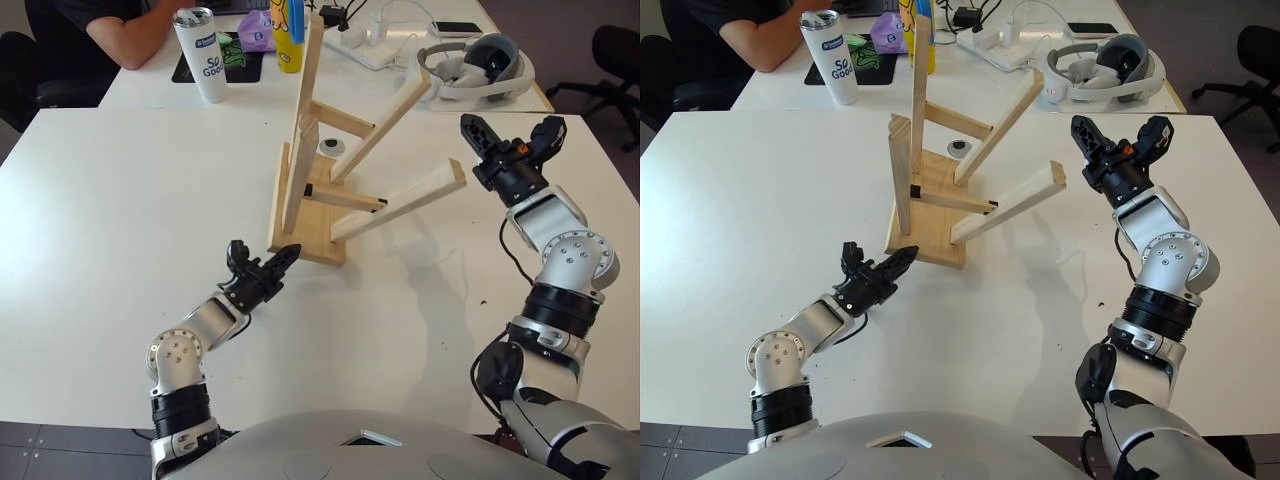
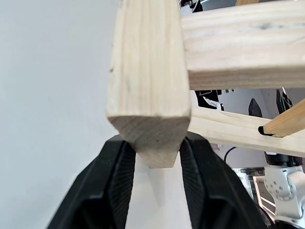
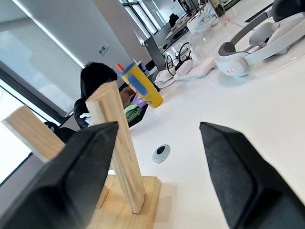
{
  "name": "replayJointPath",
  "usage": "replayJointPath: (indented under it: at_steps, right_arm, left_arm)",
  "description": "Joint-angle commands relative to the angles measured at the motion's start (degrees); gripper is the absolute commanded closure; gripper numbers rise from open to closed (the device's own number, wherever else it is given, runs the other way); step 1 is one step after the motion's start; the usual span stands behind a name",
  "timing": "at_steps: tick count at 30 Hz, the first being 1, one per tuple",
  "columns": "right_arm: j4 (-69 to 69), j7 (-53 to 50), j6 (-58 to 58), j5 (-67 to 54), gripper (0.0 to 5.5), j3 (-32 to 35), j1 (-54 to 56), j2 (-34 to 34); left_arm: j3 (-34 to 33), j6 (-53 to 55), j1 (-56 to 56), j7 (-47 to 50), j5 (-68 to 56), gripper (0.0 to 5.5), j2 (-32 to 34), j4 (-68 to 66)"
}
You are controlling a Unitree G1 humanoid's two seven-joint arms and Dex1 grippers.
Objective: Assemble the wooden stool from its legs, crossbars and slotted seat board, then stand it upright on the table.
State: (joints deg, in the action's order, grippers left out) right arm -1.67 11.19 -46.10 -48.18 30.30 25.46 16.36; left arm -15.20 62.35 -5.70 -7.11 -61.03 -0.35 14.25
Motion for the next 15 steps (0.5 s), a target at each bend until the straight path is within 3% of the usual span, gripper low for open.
replayJointPath:
  at_steps: [1, 9, 15]
  right_arm:
    - [2.5, -1.1, 0.5, -0.2, 2.31, -0.4, -2.2, -0.6]
    - [7.1, -0.2, -0.1, 1.4, 2.31, -2.6, -8.5, 1.1]
    - [14.9, 5.2, 0.7, 9.5, 2.31, -11.5, -21.3, 7.2]
  left_arm:
    - [0.6, 2.0, -2.8, 0.8, 2.8, 3.59, 5.9, 0.8]
    - [3.7, 3.7, -5.5, -1.3, 4.5, 2.46, 11.7, 2.9]
    - [9.9, 1.9, -12.2, -15.6, 8.6, 2.46, 30.5, 17.6]
